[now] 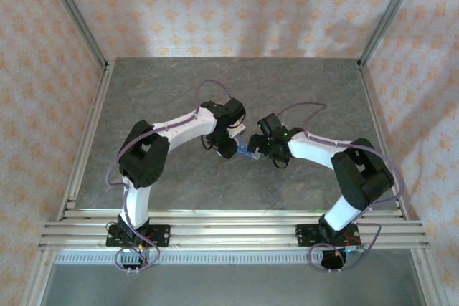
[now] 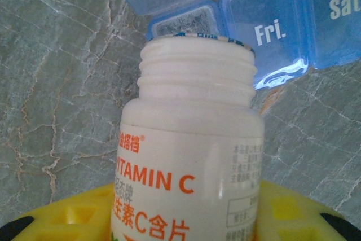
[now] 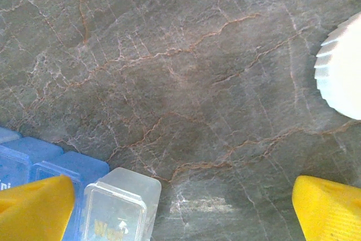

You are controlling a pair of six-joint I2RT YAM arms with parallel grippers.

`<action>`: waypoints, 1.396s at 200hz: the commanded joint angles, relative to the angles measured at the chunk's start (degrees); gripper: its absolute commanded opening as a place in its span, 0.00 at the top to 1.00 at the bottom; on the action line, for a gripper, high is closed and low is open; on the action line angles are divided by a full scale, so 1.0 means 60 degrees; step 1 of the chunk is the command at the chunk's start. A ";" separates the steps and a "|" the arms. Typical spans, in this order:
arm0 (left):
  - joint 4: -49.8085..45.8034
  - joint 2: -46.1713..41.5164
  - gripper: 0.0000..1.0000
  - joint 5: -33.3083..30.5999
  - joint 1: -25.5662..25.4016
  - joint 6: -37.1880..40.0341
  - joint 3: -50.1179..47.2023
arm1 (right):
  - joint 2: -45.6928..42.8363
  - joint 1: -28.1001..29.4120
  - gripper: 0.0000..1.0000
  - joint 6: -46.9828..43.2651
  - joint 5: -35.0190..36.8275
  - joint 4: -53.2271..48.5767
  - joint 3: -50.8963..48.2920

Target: Sort the pills into containers

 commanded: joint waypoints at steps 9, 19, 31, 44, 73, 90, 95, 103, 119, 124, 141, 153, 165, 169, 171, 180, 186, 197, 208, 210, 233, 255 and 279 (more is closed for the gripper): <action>-0.0714 0.0197 1.00 -0.0479 -0.0086 0.0148 0.0341 | 0.0289 -0.0069 0.02 0.0118 0.0115 -0.0137 -0.0258; -0.0763 0.0219 1.00 -0.0523 -0.0101 0.0145 0.0372 | 0.0287 -0.0075 0.01 0.0122 0.0107 -0.0139 -0.0258; -0.0827 0.0252 1.00 -0.0559 -0.0101 0.0162 0.0421 | 0.0285 -0.0075 0.02 0.0130 0.0112 -0.0132 -0.0258; -0.0874 0.0263 1.00 -0.0593 -0.0111 0.0171 0.0457 | 0.0293 -0.0075 0.01 0.0130 0.0096 -0.0119 -0.0254; -0.0957 0.0318 1.00 -0.0595 -0.0116 0.0192 0.0550 | 0.0292 -0.0075 0.02 0.0137 0.0094 -0.0127 -0.0273; -0.0966 0.0344 1.00 -0.0585 -0.0115 0.0191 0.0583 | 0.0273 -0.0074 0.01 0.0145 0.0105 -0.0128 -0.0301; -0.0974 0.0360 1.00 -0.0586 -0.0129 0.0188 0.0592 | 0.0270 -0.0069 0.01 0.0149 0.0104 -0.0121 -0.0298; -0.0965 0.0373 1.00 -0.0561 -0.0130 0.0202 0.0609 | 0.0258 -0.0074 0.01 0.0144 0.0107 -0.0123 -0.0298; -0.0974 0.0430 1.00 -0.0539 -0.0143 0.0202 0.0656 | 0.0263 -0.0075 0.01 0.0148 0.0111 -0.0122 -0.0317; -0.0994 0.0457 1.00 -0.0535 -0.0148 0.0214 0.0670 | 0.0258 -0.0075 0.01 0.0145 0.0111 -0.0129 -0.0316; -0.1024 0.0530 1.00 -0.0551 -0.0158 0.0222 0.0717 | 0.0266 -0.0066 0.01 0.0159 0.0105 -0.0102 -0.0317; -0.1051 0.0569 1.00 -0.0550 -0.0160 0.0221 0.0756 | 0.0264 -0.0075 0.01 0.0163 0.0110 -0.0105 -0.0317; -0.1091 0.0607 1.00 -0.0554 -0.0163 0.0217 0.0768 | 0.0246 -0.0075 0.01 0.0159 0.0112 -0.0106 -0.0330; -0.1103 0.0620 1.00 -0.0554 -0.0173 0.0225 0.0773 | 0.0255 -0.0075 0.01 0.0166 0.0124 -0.0110 -0.0329; -0.1109 0.0622 1.00 -0.0554 -0.0174 0.0219 0.0781 | 0.0256 -0.0075 0.01 0.0160 0.0122 -0.0103 -0.0331; -0.1135 0.0633 1.00 -0.0563 -0.0174 0.0219 0.0774 | 0.0250 -0.0066 0.01 0.0159 0.0128 -0.0117 -0.0331; -0.1153 0.0651 1.00 -0.0580 -0.0174 0.0225 0.0777 | 0.0255 -0.0063 0.01 0.0159 0.0128 -0.0114 -0.0331; -0.1198 0.0677 1.00 -0.0591 -0.0174 0.0224 0.0788 | 0.0253 -0.0071 0.01 0.0164 0.0119 -0.0103 -0.0343; -0.1234 0.0692 1.00 -0.0621 -0.0174 0.0217 0.0812 | 0.0254 -0.0064 0.01 0.0174 0.0129 -0.0102 -0.0353; -0.1237 0.0694 1.00 -0.0626 -0.0174 0.0217 0.0816 | 0.0244 -0.0072 0.01 0.0173 0.0126 -0.0095 -0.0355; -0.1331 0.0728 1.00 -0.0729 -0.0177 0.0231 0.0871 | 0.0240 -0.0065 0.01 0.0181 0.0122 -0.0087 -0.0375; -0.1460 0.0779 1.00 -0.0857 -0.0185 0.0239 0.0946 | 0.0240 -0.0075 0.02 0.0186 0.0129 -0.0095 -0.0375; -0.1509 0.0798 1.00 -0.0971 -0.0180 0.0246 0.0972 | 0.0237 -0.0075 0.01 0.0195 0.0145 -0.0095 -0.0364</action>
